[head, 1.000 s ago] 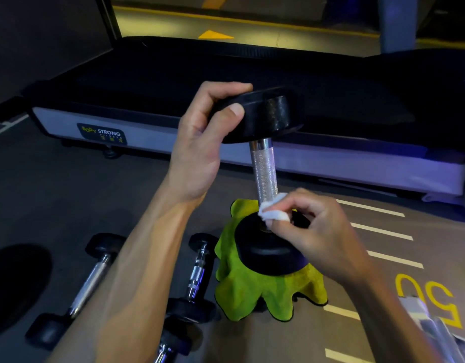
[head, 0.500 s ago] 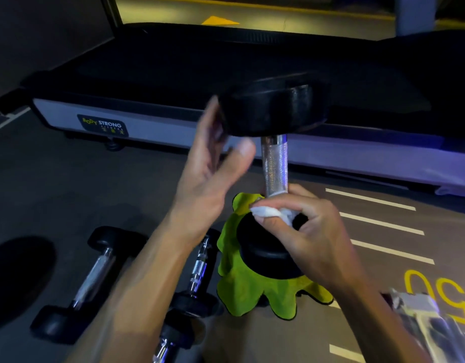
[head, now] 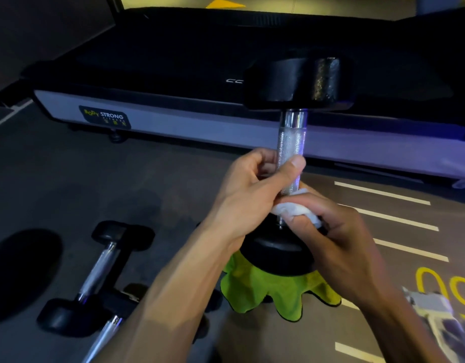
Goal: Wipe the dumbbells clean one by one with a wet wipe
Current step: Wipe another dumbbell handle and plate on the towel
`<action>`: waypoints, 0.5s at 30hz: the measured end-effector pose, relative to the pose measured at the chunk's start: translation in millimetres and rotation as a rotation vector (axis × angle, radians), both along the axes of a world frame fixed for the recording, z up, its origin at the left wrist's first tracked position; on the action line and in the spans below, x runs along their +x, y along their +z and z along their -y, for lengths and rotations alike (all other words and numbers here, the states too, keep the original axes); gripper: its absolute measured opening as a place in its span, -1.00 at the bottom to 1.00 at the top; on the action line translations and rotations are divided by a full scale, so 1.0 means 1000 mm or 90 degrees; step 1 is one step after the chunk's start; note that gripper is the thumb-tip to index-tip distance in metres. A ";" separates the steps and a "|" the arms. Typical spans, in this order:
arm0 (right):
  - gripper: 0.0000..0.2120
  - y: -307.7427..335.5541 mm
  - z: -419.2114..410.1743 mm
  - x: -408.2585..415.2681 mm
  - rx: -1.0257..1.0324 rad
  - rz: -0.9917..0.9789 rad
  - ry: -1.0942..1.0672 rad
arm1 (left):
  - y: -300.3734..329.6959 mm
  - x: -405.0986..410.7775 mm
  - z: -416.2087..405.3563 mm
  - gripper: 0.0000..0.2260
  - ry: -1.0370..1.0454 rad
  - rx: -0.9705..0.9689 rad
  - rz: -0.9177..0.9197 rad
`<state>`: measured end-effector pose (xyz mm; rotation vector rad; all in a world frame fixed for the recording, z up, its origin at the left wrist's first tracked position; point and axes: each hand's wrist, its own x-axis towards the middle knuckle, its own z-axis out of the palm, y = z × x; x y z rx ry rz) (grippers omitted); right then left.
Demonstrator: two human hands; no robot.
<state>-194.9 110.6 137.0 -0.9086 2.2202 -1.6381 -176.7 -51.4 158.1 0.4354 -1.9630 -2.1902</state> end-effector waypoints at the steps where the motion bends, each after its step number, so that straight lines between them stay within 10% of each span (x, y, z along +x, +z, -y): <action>1: -0.80 -0.001 -0.001 0.000 -0.043 0.031 -0.010 | 0.000 0.000 0.000 -0.73 -0.004 0.003 -0.004; 8: -0.78 -0.010 0.016 0.005 -0.265 0.139 -0.080 | -0.002 0.012 0.012 -0.69 0.033 -0.037 -0.041; 15: -0.82 -0.021 0.018 0.006 -0.160 0.080 -0.136 | -0.010 0.055 0.069 -0.66 0.155 0.012 0.033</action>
